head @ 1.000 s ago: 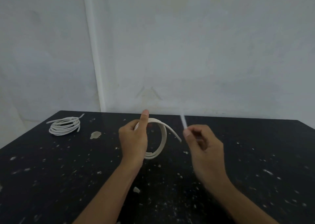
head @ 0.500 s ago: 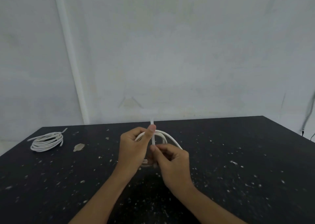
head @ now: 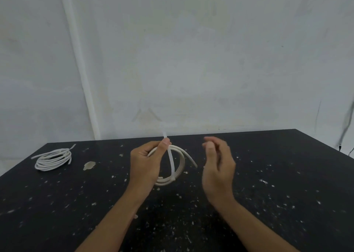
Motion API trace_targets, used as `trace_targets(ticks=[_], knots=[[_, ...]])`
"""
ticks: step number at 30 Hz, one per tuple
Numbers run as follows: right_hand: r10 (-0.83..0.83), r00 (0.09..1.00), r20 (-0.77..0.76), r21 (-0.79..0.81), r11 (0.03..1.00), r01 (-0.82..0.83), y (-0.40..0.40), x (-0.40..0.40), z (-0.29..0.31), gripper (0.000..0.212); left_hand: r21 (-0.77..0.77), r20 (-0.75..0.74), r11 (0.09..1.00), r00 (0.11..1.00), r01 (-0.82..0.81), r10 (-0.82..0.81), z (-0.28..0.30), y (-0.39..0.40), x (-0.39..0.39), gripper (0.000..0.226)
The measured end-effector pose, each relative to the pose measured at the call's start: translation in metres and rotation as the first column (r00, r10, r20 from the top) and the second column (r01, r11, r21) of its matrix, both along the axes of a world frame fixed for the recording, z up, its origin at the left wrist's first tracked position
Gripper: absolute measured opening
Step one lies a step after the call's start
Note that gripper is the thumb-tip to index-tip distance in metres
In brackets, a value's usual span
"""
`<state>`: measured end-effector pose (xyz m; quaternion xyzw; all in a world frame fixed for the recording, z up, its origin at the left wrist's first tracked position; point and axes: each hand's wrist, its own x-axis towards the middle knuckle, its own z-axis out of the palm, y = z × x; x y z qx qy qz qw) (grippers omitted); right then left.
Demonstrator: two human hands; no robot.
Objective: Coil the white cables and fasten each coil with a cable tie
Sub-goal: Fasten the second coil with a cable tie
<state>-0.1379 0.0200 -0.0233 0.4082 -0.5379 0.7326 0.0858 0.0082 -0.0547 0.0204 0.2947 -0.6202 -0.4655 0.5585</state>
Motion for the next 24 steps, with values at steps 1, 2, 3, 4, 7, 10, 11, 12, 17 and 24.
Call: trace_targets(ticks=[1,2,3,4,7,10,11,12,17,24], knots=[[0.127,0.966,0.224,0.070,0.987,-0.146,0.000,-0.006,0.002,0.030,0.021,-0.002,0.999,1.000,0.029,-0.029,-0.001,-0.001,-0.001,0.014],[0.287,0.854,0.433,0.093,0.928,-0.360,0.000,-0.011,0.001,0.037,0.033,0.000,0.998,0.998,0.060,-0.060,-0.001,0.001,-0.002,0.015],[0.421,0.681,0.600,0.065,0.822,-0.565,0.002,-0.013,0.003,0.047,0.034,0.009,0.996,0.996,0.084,-0.084,-0.002,0.003,-0.004,0.015],[0.504,0.495,0.708,0.005,0.696,-0.718,0.004,-0.014,0.004,0.056,0.028,0.018,0.994,0.995,0.102,-0.103,-0.002,0.005,-0.006,0.014],[0.601,0.198,0.774,-0.088,0.413,-0.906,0.007,-0.011,0.008,0.073,-0.014,0.031,0.991,0.991,0.132,-0.132,-0.002,0.009,-0.009,0.011],[0.638,0.165,0.752,0.027,0.221,-0.975,0.007,-0.010,0.010,0.100,-0.031,0.033,0.990,0.990,0.138,-0.137,-0.003,0.007,-0.009,0.010],[0.646,0.130,0.752,0.039,0.153,-0.987,0.008,-0.010,0.010,0.105,-0.042,0.047,0.990,0.990,0.132,-0.130,-0.004,0.006,-0.009,0.010],[0.652,0.089,0.753,0.034,0.096,-0.995,0.010,-0.010,0.010,0.108,-0.054,0.064,0.991,0.990,0.126,-0.123,-0.004,0.006,-0.009,0.010],[0.619,-0.042,0.785,-0.092,0.049,-0.995,0.007,-0.014,0.007,0.105,-0.119,0.108,0.985,0.988,0.122,-0.110,-0.007,0.006,-0.010,0.012],[0.585,0.391,0.710,0.061,0.503,-0.862,0.004,-0.016,0.007,0.028,0.089,0.181,0.932,0.914,0.352,-0.363,-0.003,0.007,-0.007,0.015]])
